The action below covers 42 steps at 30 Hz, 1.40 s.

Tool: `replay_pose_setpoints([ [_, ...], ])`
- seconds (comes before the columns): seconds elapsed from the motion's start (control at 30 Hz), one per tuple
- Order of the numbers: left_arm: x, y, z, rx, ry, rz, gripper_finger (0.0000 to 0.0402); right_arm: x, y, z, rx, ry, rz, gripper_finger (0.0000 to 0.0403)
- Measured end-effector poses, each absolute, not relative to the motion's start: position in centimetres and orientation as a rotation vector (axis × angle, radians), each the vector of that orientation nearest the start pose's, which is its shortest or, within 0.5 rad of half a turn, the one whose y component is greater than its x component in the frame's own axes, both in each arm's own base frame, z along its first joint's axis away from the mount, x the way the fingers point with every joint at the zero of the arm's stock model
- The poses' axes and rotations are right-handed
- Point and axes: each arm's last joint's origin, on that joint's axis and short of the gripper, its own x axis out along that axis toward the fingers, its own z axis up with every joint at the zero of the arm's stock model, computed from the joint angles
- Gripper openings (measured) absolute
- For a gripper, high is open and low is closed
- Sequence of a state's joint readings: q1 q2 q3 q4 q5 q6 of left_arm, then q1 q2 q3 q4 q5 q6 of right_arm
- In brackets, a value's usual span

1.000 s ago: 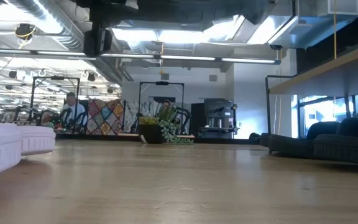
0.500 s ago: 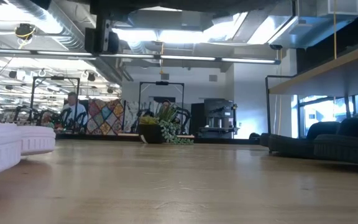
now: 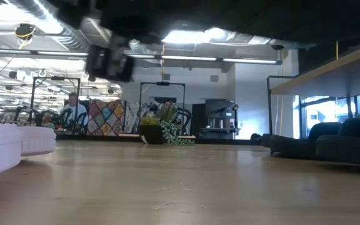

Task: Pick and place slides into the shelf
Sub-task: Put the black slide under the shelf

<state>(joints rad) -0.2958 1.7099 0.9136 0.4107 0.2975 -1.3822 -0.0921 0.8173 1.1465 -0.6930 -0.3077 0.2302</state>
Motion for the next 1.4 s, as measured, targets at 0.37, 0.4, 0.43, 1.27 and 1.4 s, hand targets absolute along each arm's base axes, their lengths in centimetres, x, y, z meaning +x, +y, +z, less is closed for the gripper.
replay_pose_setpoints([
  [0.37,39.1,-13.5,15.9,-1.399,0.941,-0.278,0.0042,12.5,-0.3,39.4,0.31,0.437,0.165,0.0343],
  [0.4,39.1,-13.5,15.7,-1.4,0.947,-0.275,0.0042,12.5,-0.3,39.3,0.311,0.448,0.163,0.0343],
  [0.43,39.1,-13.6,15.6,-1.407,0.955,-0.269,0.0042,12.5,-0.3,39.2,0.312,0.456,0.162,0.0343],
  [1.27,39.5,-11.8,14.9,-1.384,0.967,-0.199,0.0042,12.5,-0.3,39.2,0.282,0.459,0.169,0.0343],
  [1.4,39.4,-11.5,14.6,-1.367,0.997,-0.195,0.0042,12.5,-0.3,39.2,0.282,0.459,0.168,0.0343],
])
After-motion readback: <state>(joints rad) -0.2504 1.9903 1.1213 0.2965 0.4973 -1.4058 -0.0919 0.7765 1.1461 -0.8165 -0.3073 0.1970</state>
